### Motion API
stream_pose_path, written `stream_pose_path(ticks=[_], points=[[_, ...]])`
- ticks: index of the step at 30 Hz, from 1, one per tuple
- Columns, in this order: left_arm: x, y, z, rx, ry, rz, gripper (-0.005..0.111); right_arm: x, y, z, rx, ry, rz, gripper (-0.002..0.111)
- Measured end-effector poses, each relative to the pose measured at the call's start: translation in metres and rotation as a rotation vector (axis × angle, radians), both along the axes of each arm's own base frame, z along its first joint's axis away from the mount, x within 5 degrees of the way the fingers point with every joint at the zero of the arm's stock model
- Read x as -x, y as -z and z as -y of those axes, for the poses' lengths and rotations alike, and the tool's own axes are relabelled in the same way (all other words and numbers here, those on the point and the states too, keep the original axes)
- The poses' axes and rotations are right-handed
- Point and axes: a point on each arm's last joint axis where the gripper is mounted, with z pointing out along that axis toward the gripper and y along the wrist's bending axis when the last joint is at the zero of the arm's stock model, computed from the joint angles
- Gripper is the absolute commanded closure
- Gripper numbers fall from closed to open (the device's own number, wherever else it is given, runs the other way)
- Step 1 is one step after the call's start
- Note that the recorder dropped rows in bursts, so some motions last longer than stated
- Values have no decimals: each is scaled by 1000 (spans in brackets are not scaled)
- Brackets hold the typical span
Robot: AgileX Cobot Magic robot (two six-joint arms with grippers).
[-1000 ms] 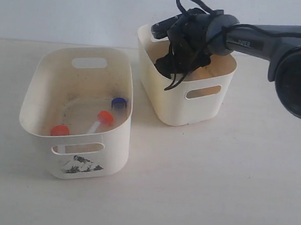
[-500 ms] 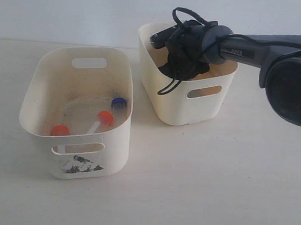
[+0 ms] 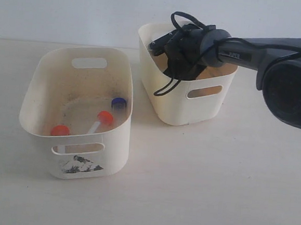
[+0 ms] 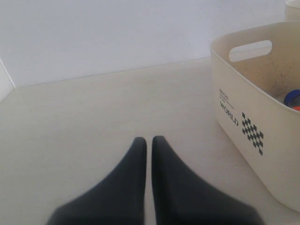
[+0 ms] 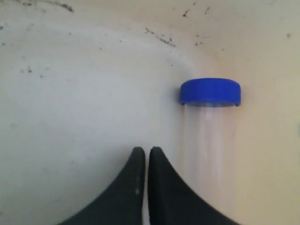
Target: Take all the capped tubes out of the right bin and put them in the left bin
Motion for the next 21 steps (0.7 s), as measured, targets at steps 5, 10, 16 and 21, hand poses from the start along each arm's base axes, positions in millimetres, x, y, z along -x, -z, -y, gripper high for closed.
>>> stream_pose_path(ticks=[5,10,16,21], points=[[0,0,0,0,0,0,102,1,-2,1,15,-3,-4,84],[0,0,0,0,0,0,102,1,-26,2,9,-16,38,58],[0,0,0,0,0,0,102,1,-45,1,0,-35,84,51],[0,0,0,0,0,0,102,0,-39,1,6,-37,75,47]])
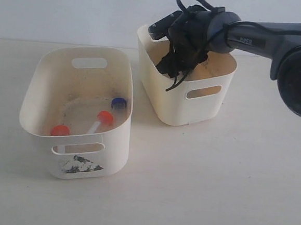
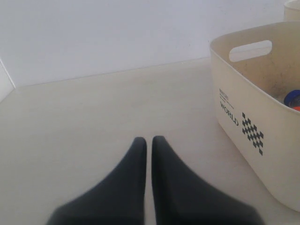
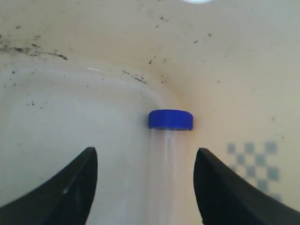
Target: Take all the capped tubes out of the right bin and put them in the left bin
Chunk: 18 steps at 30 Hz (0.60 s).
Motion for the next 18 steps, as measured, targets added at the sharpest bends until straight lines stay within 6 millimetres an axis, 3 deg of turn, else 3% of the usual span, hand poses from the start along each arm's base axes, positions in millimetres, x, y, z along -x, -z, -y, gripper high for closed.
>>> stream_pose_path(ticks=[8,18], points=[[0,0,0,0,0,0,102,0,28,0,21,10,-56,33],[0,0,0,0,0,0,102,0,30,1,4,43,-59,33]])
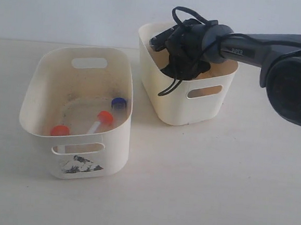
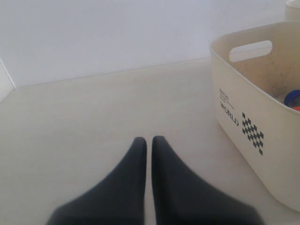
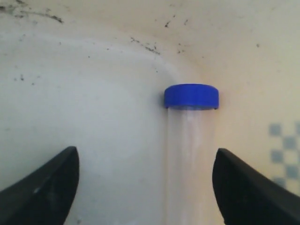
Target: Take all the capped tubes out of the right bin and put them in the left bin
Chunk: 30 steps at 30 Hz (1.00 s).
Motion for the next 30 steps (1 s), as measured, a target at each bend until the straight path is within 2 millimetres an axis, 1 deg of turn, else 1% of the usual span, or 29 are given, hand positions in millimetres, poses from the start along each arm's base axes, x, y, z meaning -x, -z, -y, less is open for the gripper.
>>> stream_pose_path(ticks=[8,14,16,19,21,30], points=[[0,0,0,0,0,0,102,-2,7,-1,3,-5,-2,33],[0,0,0,0,0,0,102,-2,7,-1,25,-8,7,33],[0,0,0,0,0,0,102,-2,6,-1,44,-2,15,30],[0,0,0,0,0,0,102,-2,5,2,79,3,16,20],[0,0,0,0,0,0,102,-2,5,3,86,8,16,17],[0,0,0,0,0,0,102,-1,4,1,82,14,13,16]])
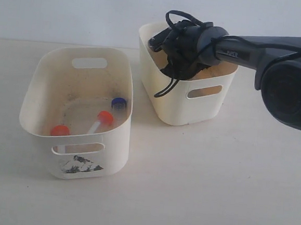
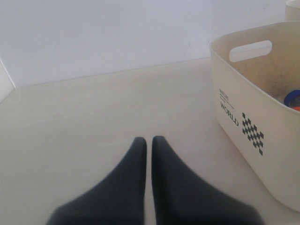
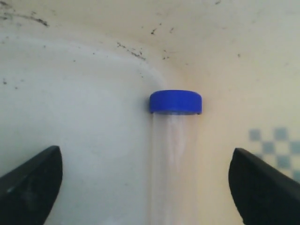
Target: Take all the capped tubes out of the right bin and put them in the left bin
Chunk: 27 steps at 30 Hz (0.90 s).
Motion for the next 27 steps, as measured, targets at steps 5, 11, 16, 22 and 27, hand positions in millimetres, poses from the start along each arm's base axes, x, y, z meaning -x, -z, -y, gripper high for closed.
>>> stream_pose_path(ticks=[5,11,16,22,27], points=[[0,0,0,0,0,0,102,1,1,-1,-22,5,-7,16],[0,0,0,0,0,0,102,0,1,-2,-41,-2,-9,16],[0,0,0,0,0,0,102,1,3,-3,-71,3,-20,16],[0,0,0,0,0,0,102,0,8,-4,-101,7,-38,17],[0,0,0,0,0,0,102,0,9,-5,-110,8,-41,38]])
